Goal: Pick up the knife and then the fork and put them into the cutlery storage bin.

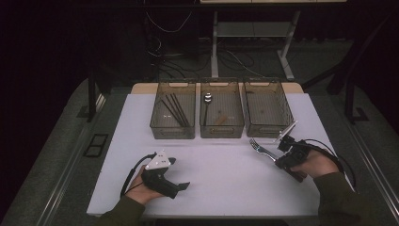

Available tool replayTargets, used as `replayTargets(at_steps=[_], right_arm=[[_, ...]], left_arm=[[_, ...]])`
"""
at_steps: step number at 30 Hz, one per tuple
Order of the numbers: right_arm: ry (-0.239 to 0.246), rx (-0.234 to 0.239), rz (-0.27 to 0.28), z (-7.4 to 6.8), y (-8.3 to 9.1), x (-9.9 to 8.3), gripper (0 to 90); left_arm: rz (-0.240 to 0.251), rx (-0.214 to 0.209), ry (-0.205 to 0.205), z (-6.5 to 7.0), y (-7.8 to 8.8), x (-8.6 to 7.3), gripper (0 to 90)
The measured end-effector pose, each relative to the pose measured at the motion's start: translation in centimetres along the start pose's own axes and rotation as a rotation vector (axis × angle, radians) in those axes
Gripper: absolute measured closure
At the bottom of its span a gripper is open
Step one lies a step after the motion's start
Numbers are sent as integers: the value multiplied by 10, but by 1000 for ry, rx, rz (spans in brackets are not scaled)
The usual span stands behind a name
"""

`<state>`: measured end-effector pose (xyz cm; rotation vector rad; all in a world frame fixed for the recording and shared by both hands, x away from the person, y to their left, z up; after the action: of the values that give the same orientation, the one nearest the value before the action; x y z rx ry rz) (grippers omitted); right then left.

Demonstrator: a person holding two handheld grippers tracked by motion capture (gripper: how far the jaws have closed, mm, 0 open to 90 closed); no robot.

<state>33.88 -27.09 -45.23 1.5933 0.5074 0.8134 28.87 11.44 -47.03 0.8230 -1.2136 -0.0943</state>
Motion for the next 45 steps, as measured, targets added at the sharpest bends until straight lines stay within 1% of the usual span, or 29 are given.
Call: replayTargets(at_steps=[3,7,10,12,13,15,18,20,21,23,24,26,31,36,37,40,45], right_arm=[[-13,-2,72,2,6,2,776],[-39,26,173,5,10,4,775],[-56,31,227,6,12,5,775],[-68,34,275,8,14,6,775],[-81,44,308,8,15,6,775],[-95,53,356,9,16,7,775],[-120,45,414,11,17,7,775],[-128,38,443,13,16,8,775],[-124,39,462,13,16,8,775],[-133,50,485,14,16,8,775],[-131,41,497,15,15,8,774],[-132,43,526,15,15,7,775],[-130,26,593,17,17,8,774],[-147,35,644,19,19,10,774],[-148,30,655,20,19,9,774],[-159,32,690,23,21,10,774],[-170,20,723,29,26,13,774]], left_arm=[[3,0,0,0,0,0,0],[15,1,7,-1,1,1,0],[16,2,7,-2,2,1,0],[18,1,10,-1,2,1,0],[17,1,9,-1,2,1,0],[18,0,9,-1,2,1,0],[21,0,6,-1,2,1,0],[26,0,7,-2,2,1,0],[28,0,8,-2,2,1,0],[27,-3,9,-2,2,1,0],[24,-5,7,-2,2,1,0],[19,-5,6,-2,2,1,0],[19,-6,8,-1,1,1,0],[17,-13,6,-1,1,0,0],[15,-14,4,-1,1,0,0],[15,-18,5,0,0,0,0],[14,-20,6,-1,1,0,0]])
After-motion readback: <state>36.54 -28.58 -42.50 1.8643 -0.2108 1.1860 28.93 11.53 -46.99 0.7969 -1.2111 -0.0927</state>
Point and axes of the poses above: each handheld gripper's, and its own axes: y roughly backward along the jaws, x roughly out of its top, z roughly to its right, the point moved 5 cm from there along -y, roughly forward along the jaws, and after that the axes turned 2 degrees about -z, right-handed, at the moved point
